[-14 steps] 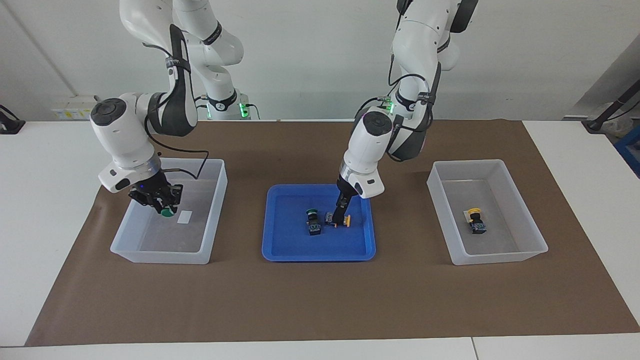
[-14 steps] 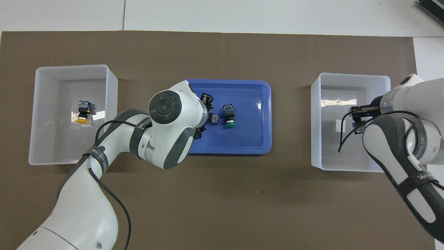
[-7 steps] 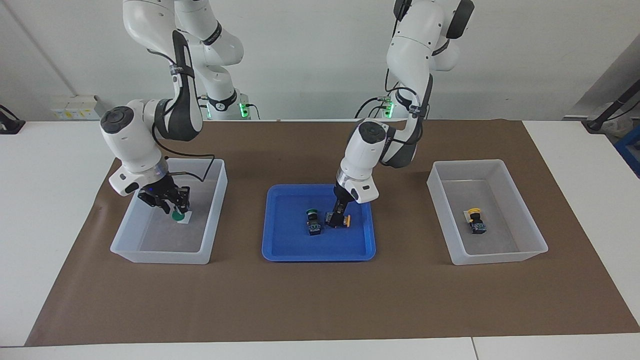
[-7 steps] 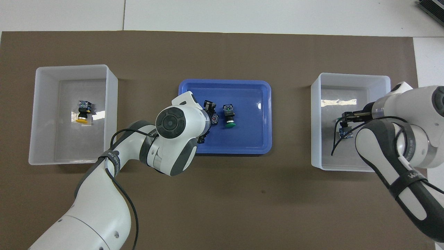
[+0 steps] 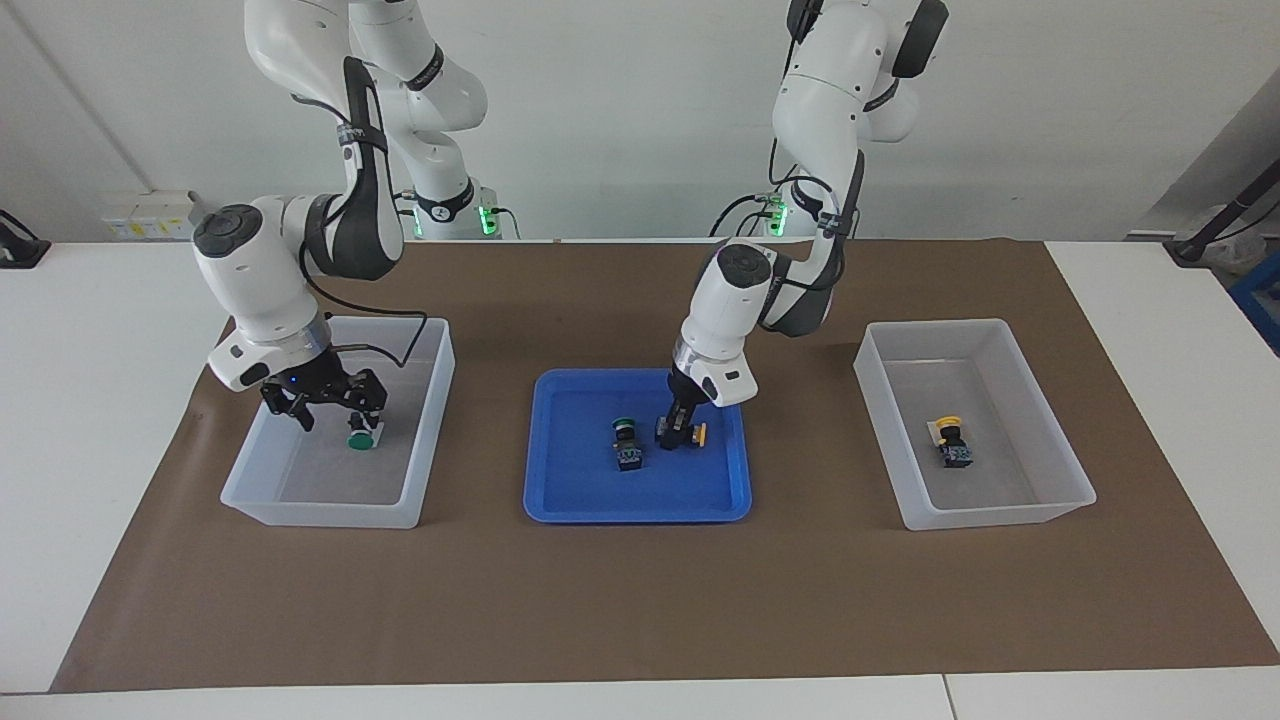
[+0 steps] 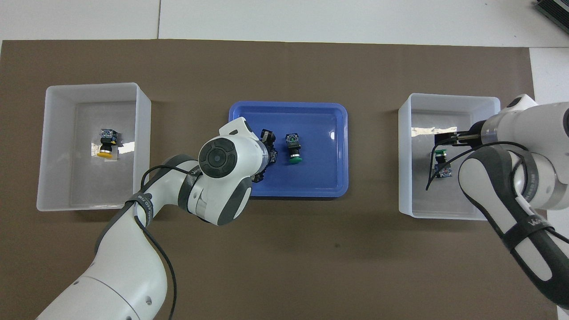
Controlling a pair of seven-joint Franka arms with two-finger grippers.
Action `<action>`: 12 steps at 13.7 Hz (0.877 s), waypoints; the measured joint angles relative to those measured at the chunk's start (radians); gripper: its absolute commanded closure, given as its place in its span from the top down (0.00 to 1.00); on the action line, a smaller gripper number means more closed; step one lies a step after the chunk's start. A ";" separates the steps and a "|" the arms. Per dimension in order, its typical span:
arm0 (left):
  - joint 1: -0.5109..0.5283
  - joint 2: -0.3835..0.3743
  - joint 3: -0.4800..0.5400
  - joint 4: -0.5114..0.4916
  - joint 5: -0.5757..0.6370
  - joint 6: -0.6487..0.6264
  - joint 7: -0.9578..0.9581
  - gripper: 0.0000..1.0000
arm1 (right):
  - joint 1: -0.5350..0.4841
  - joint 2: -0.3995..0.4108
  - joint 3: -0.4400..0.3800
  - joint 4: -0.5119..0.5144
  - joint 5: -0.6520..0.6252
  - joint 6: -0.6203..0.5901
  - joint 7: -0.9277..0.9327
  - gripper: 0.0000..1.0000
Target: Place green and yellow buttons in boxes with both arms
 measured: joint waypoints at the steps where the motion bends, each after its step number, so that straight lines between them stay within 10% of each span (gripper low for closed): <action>1: 0.001 0.000 0.004 0.001 0.000 0.000 0.000 0.00 | 0.002 0.000 0.003 0.020 0.001 -0.006 0.006 1.00; 12: 0.162 0.017 0.017 0.394 0.073 -0.524 0.181 0.00 | 0.316 0.033 0.012 0.179 0.002 -0.042 0.421 1.00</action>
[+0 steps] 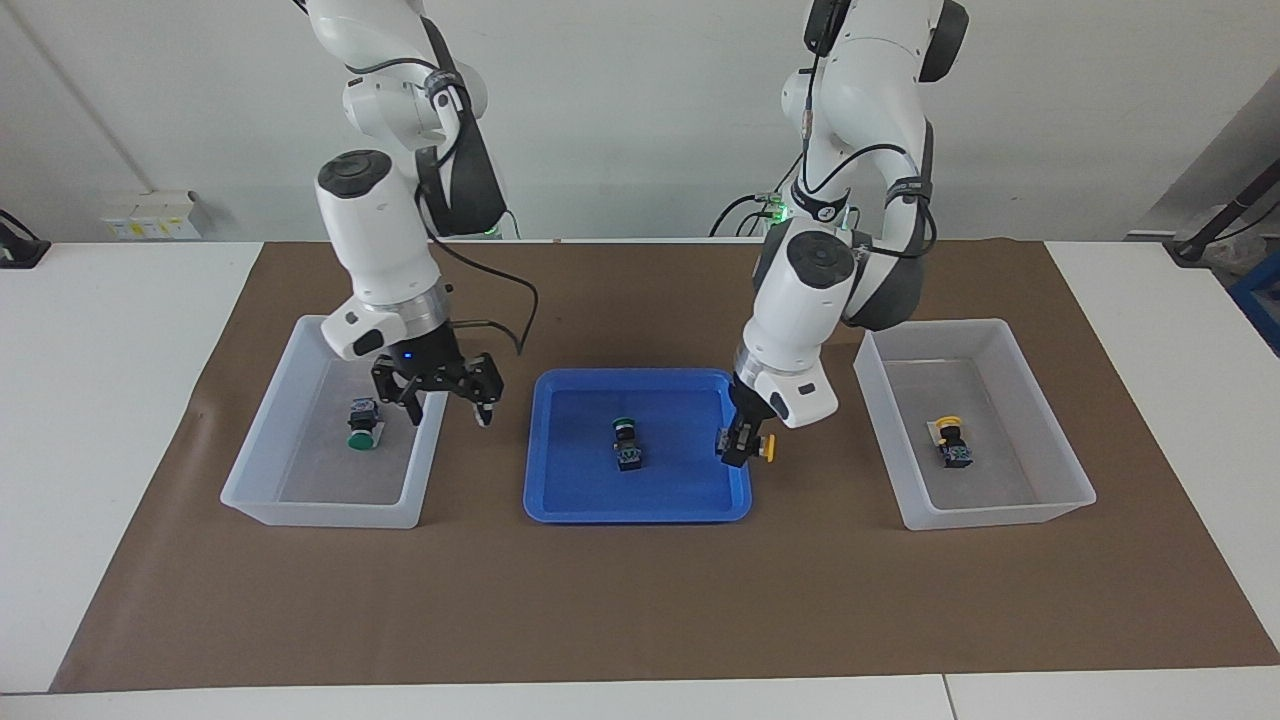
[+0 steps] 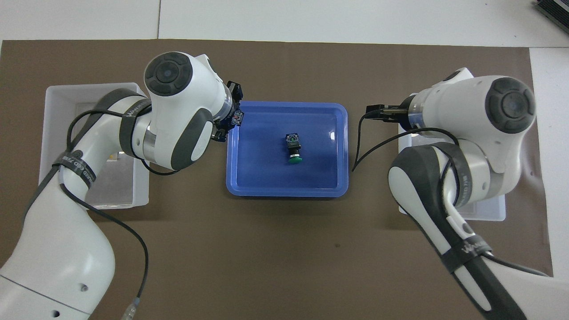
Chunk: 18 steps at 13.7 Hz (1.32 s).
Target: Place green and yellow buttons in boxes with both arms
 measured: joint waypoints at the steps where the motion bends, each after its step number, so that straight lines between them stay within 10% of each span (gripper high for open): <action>1: 0.038 -0.004 -0.001 0.016 0.000 -0.054 0.085 0.00 | 0.037 0.021 0.001 0.000 0.000 0.034 0.025 1.00; 12: 0.471 -0.060 0.010 0.105 0.000 -0.354 1.314 0.00 | 0.268 0.282 -0.001 -0.002 -0.176 0.356 0.348 1.00; 15: 0.484 -0.067 0.011 0.033 0.023 -0.259 1.457 0.00 | 0.268 0.290 -0.008 -0.006 -0.193 0.364 0.349 0.00; 18: 0.501 -0.071 0.012 -0.055 0.050 -0.173 1.584 0.00 | 0.268 0.290 -0.008 -0.009 -0.193 0.366 0.391 0.00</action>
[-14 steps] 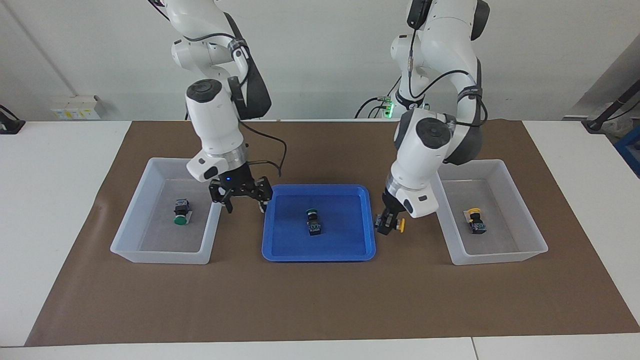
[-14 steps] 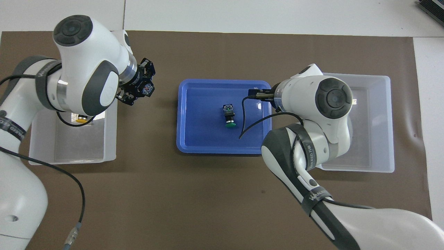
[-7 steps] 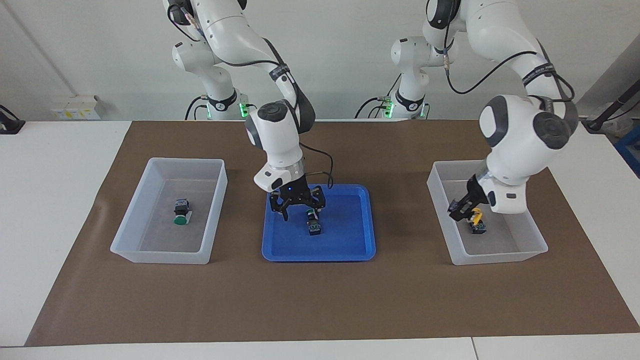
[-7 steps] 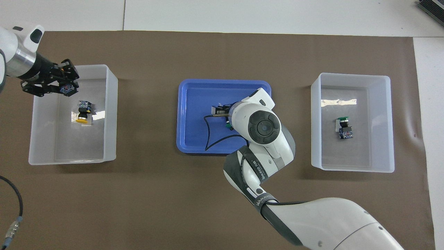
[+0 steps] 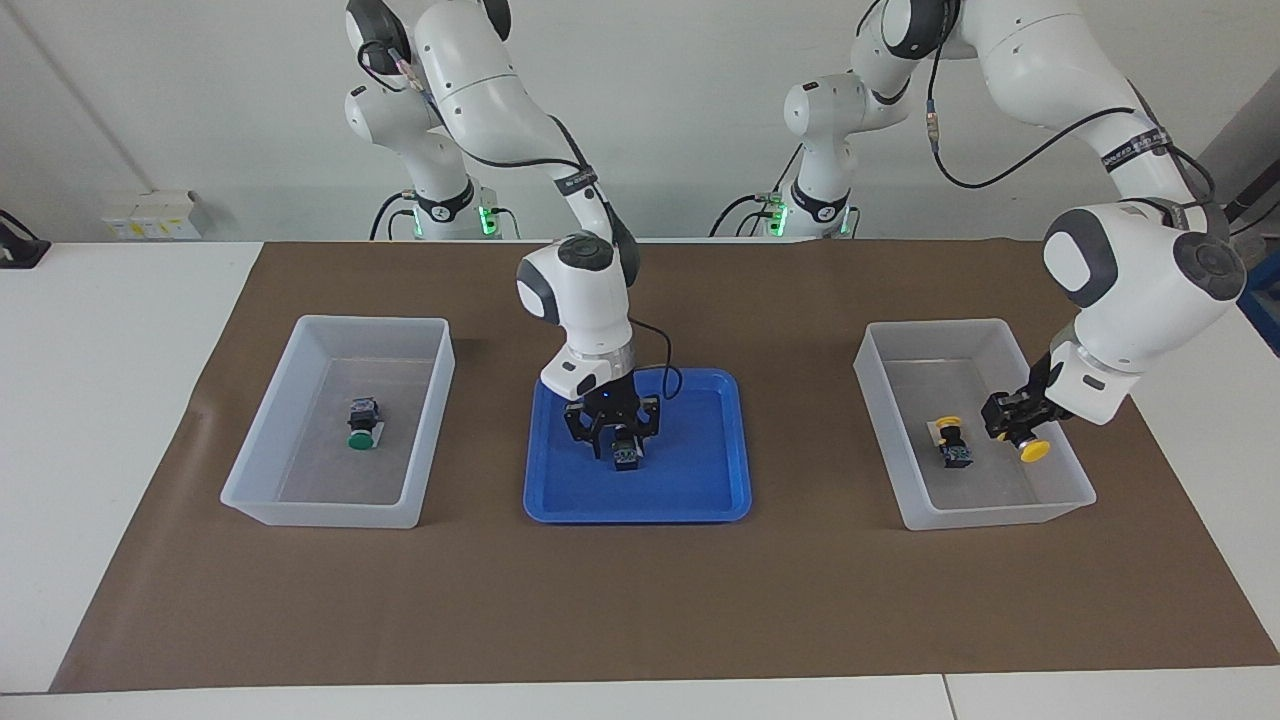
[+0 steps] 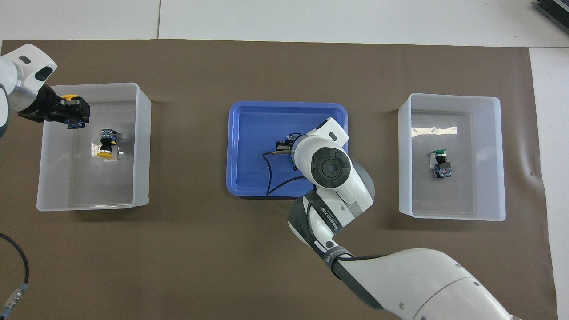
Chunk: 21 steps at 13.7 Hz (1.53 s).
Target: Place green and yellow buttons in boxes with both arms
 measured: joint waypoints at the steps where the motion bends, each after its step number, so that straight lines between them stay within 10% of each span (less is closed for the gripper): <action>1: 0.014 -0.001 0.001 -0.018 0.001 0.015 0.049 0.00 | 0.000 -0.001 0.000 0.000 0.000 0.000 0.013 0.00; 5: 0.060 -0.005 0.003 -0.125 0.008 0.115 0.148 0.00 | -0.032 -0.053 -0.008 0.007 0.000 -0.034 0.017 0.00; 10: 0.055 -0.012 -0.007 -0.152 0.033 0.129 0.151 0.83 | -0.220 -0.257 -0.013 0.010 0.000 -0.284 -0.227 0.00; 15: 0.052 -0.023 -0.014 -0.129 0.035 0.095 0.152 0.84 | -0.428 -0.306 -0.014 -0.038 0.011 -0.390 -0.590 0.00; 19: 0.014 -0.040 -0.016 0.053 0.036 -0.169 0.152 0.85 | -0.506 -0.335 -0.014 -0.168 0.068 -0.389 -0.728 0.00; 20: -0.001 -0.045 -0.016 0.109 0.041 -0.249 0.152 0.85 | -0.516 -0.342 -0.014 -0.196 0.073 -0.385 -0.732 0.17; 21: -0.015 -0.049 -0.016 0.164 0.053 -0.321 0.152 0.85 | -0.523 -0.347 -0.014 -0.220 0.089 -0.370 -0.735 0.74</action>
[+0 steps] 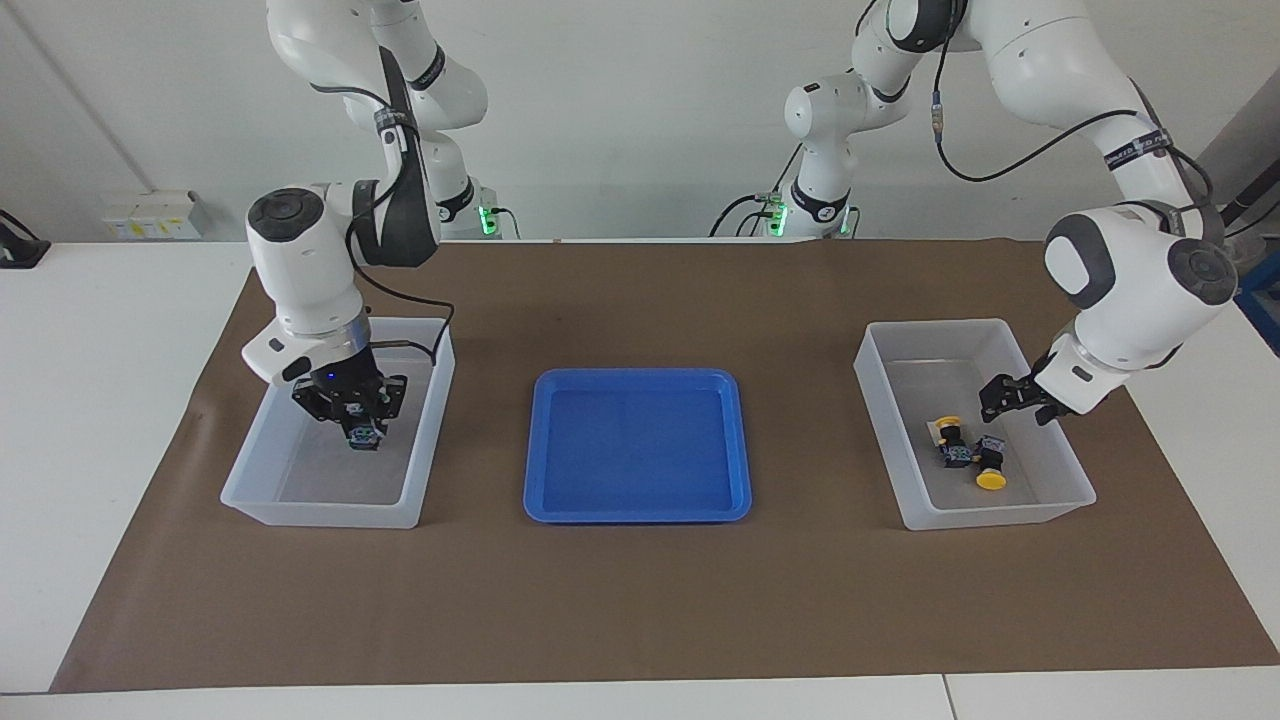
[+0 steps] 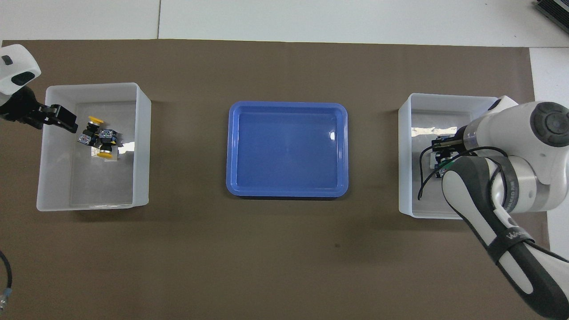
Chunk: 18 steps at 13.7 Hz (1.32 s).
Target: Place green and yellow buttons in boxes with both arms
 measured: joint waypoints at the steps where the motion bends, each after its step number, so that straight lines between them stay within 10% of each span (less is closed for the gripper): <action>1: -0.014 -0.004 0.000 0.051 0.016 -0.061 0.000 0.85 | -0.003 -0.002 0.000 -0.020 0.012 0.021 -0.001 1.00; 10: -0.134 -0.215 -0.017 0.147 0.038 -0.300 -0.136 0.84 | -0.007 -0.034 0.000 0.048 0.019 0.030 0.022 1.00; 14: -0.135 -0.407 -0.005 -0.316 0.035 -0.016 -0.156 0.84 | -0.013 -0.102 -0.004 0.237 0.019 -0.263 0.036 1.00; 18: -0.131 -0.490 -0.005 -0.436 -0.021 0.042 -0.221 0.84 | -0.026 -0.187 -0.008 0.350 0.019 -0.484 0.120 1.00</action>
